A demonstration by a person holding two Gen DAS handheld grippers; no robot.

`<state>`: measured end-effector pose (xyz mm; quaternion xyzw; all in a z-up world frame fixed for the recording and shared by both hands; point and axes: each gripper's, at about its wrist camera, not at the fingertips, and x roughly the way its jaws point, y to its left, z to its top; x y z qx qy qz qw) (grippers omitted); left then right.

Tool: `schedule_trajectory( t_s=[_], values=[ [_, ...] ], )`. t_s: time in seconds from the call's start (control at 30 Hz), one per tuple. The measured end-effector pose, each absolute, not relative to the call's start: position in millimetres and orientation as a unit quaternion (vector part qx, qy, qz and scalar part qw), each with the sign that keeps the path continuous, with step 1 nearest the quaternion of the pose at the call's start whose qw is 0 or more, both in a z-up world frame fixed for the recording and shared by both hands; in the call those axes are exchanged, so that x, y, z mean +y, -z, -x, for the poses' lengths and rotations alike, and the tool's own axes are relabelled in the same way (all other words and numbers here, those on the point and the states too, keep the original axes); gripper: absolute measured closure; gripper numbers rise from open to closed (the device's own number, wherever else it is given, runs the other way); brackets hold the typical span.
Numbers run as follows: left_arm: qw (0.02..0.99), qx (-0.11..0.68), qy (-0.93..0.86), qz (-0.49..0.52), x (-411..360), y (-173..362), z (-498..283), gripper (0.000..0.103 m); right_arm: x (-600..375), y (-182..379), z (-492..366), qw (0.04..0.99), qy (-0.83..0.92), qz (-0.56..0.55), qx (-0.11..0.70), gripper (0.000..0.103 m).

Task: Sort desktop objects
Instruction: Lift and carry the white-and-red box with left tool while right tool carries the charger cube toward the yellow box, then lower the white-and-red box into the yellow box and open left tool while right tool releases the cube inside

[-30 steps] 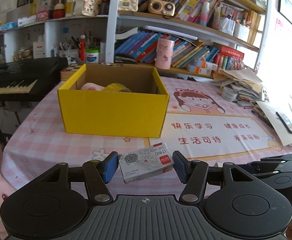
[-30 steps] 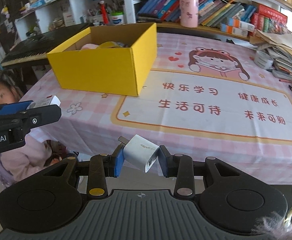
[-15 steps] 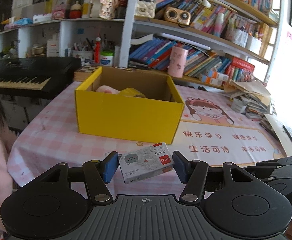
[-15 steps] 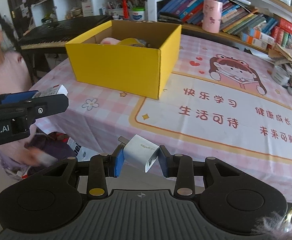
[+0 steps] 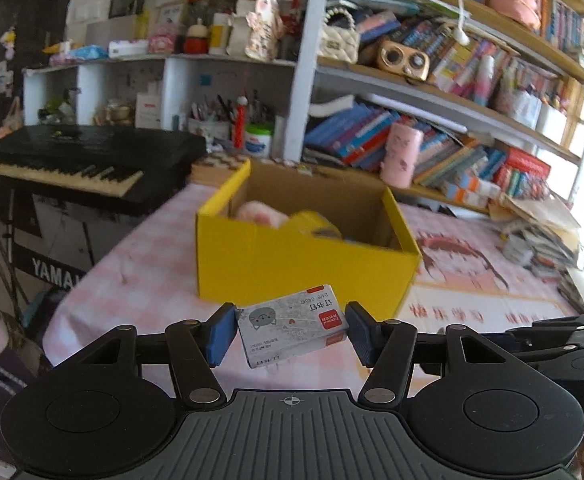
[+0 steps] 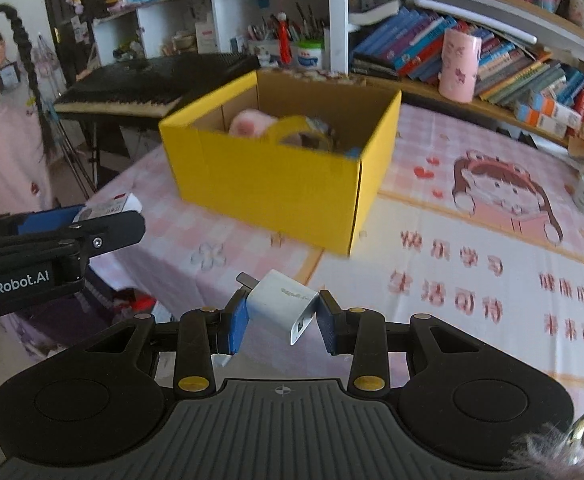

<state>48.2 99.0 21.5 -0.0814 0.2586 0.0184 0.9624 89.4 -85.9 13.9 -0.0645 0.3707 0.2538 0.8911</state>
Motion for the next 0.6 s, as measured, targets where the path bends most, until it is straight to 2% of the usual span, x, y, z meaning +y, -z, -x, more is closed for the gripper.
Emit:
schedule_trajectory(
  t_s=[0.37, 0.6],
  values=[
    [0.974, 0.21, -0.043, 0.076, 105, -48, -122, 0.045, -76, -47, -168, 0.907, -0.276, 0.063, 0.314, 0.069],
    [0.973, 0.21, -0.063, 0.073, 103, -48, -165, 0.045, -64, -50, -219, 0.907, -0.294, 0.088, 0.29, 0.069]
  ],
)
